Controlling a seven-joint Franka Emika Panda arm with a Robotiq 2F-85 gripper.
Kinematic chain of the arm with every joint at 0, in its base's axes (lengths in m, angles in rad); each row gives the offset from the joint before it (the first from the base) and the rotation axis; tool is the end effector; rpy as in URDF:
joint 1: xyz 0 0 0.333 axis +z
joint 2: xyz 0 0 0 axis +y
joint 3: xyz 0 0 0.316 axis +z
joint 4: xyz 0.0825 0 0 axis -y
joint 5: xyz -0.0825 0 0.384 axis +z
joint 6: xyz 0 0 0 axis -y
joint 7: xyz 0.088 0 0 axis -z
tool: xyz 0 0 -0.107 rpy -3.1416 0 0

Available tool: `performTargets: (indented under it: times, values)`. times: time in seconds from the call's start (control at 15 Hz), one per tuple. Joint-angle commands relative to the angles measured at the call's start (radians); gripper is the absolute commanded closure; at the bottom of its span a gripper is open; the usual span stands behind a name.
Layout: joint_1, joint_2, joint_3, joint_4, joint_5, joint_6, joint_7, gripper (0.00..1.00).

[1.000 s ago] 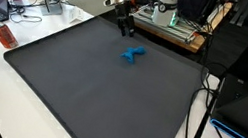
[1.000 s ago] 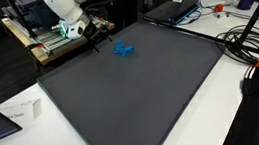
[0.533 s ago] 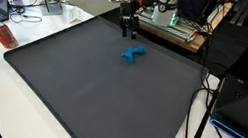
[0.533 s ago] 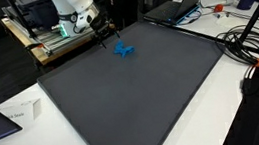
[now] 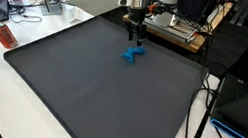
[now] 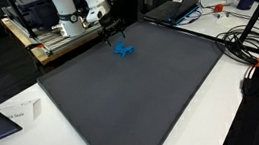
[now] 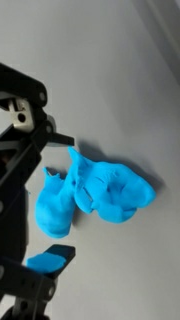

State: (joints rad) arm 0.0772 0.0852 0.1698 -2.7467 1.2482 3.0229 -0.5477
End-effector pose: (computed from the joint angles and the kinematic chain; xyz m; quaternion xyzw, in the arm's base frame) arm 0.3688 0.0217 0.1958 -0.9651 0.2150 -0.0925 0.1178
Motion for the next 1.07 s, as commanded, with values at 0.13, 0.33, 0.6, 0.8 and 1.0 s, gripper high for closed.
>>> performTargets:
  times: [0.13,0.33,0.6,0.8,1.0]
  values:
    - [0.134,0.124,-0.006,-0.001,0.026,0.165,0.174,0.00]
    - [0.216,0.162,-0.020,-0.002,0.113,0.223,0.182,0.00]
    - [0.296,0.171,0.000,0.003,0.314,0.323,0.143,0.00]
    - [0.324,0.172,0.042,0.003,0.507,0.400,0.104,0.00]
    - [0.312,0.138,0.127,0.003,0.687,0.492,-0.004,0.00]
